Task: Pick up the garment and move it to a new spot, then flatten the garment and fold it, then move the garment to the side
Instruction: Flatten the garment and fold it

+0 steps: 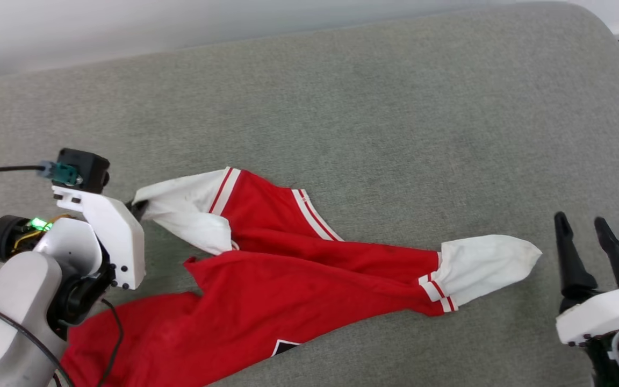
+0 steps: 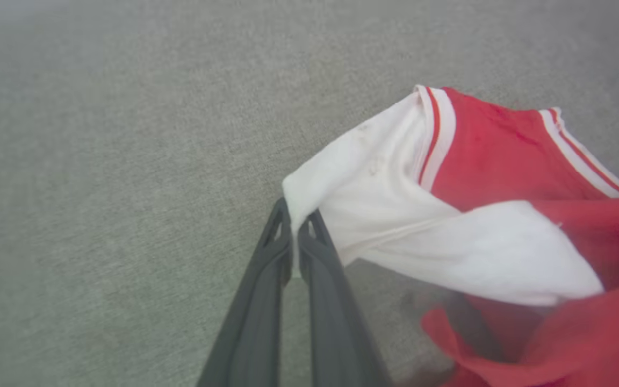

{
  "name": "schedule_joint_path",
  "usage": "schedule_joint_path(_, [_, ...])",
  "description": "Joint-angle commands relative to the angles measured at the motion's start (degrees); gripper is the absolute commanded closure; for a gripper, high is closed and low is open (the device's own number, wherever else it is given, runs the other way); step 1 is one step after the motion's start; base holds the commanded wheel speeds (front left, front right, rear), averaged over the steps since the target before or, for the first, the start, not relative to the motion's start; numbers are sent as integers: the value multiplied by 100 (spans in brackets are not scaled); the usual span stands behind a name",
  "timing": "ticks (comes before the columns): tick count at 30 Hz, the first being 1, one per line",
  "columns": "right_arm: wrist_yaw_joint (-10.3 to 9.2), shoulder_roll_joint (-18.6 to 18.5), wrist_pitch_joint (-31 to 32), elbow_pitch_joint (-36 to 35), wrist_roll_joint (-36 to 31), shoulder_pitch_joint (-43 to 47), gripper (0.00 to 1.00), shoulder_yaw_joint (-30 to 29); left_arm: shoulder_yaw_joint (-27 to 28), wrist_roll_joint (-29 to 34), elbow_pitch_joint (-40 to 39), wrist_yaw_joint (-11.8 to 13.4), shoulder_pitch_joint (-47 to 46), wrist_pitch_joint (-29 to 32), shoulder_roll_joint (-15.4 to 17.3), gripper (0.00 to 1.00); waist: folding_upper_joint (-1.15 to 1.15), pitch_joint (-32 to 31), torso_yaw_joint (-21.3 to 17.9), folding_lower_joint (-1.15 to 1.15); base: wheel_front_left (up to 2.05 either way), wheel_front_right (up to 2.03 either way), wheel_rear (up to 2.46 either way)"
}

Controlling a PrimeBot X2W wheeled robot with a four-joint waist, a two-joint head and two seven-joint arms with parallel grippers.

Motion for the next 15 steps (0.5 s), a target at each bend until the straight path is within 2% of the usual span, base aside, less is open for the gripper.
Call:
schedule_joint_path(1, [-2, -72, 220, 60, 35, 37, 0, -137, 73, 82, -100, 84, 86, -181, 52, 100, 0, -110, 136, 0, 0, 0, 0])
schedule_joint_path(8, [-2, -484, 1818, 214, 197, 29, 0, -425, 342, 308, -839, 450, 281, -730, 196, 100, 0, -254, 476, 0, 0, 0, 0])
schedule_joint_path(15, [-2, -899, 3422, 525, 373, -352, 0, -209, 296, 437, -1485, 621, 256, -734, 175, 100, 0, -111, 751, 0, 0, 0, 0])
